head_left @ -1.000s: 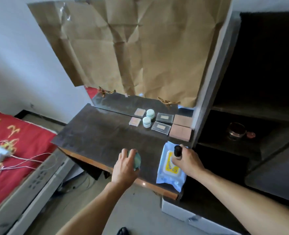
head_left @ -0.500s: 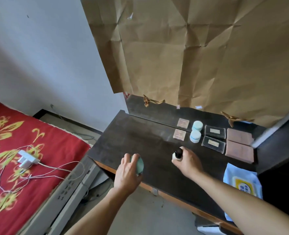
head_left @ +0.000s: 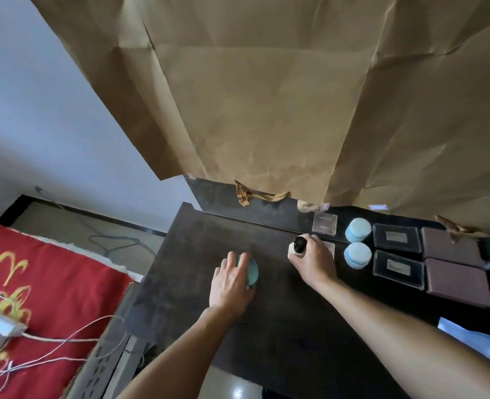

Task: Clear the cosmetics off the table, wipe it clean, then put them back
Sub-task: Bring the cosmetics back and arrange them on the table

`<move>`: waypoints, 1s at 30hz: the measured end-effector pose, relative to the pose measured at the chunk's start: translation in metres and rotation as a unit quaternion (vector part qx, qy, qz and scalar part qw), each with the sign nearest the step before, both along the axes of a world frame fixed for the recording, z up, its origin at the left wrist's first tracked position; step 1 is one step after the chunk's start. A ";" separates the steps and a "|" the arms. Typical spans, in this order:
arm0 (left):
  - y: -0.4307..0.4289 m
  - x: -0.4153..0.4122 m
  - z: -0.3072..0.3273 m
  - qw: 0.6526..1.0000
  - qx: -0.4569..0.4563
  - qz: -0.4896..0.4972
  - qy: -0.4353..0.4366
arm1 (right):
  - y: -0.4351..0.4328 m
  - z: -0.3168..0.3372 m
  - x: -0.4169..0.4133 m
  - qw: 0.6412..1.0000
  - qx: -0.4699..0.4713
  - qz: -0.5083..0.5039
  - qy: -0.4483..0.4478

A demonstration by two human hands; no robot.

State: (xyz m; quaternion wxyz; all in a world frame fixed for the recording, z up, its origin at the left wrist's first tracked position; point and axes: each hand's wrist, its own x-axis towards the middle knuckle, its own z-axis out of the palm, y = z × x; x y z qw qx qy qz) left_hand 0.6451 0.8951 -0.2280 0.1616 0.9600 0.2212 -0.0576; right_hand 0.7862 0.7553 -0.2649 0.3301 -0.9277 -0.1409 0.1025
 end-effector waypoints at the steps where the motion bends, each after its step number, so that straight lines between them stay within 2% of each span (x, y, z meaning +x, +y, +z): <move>1: 0.006 0.013 -0.006 1.000 0.000 -0.011 0.005 | 0.006 -0.006 0.005 1.000 0.006 -0.009 -0.003; 7: 0.037 0.067 -0.031 0.998 0.000 -0.057 0.019 | 0.027 -0.024 0.019 0.999 0.030 -0.014 -0.042; 14: 0.055 0.095 -0.044 0.997 -0.007 -0.071 0.004 | 0.031 -0.033 0.023 0.999 0.023 -0.019 -0.014; 19: 0.062 0.085 -0.034 0.992 0.057 -0.112 0.025 | 0.008 -0.024 0.008 0.998 -0.015 -0.034 -0.042; 22: 0.060 0.071 -0.017 0.987 0.078 -0.138 -0.041 | -0.018 -0.007 -0.010 0.996 -0.023 -0.066 -0.063; 30: 0.002 0.035 0.040 0.956 -0.028 -0.291 -0.034 | -0.104 0.031 -0.100 0.972 -0.089 -0.206 -0.066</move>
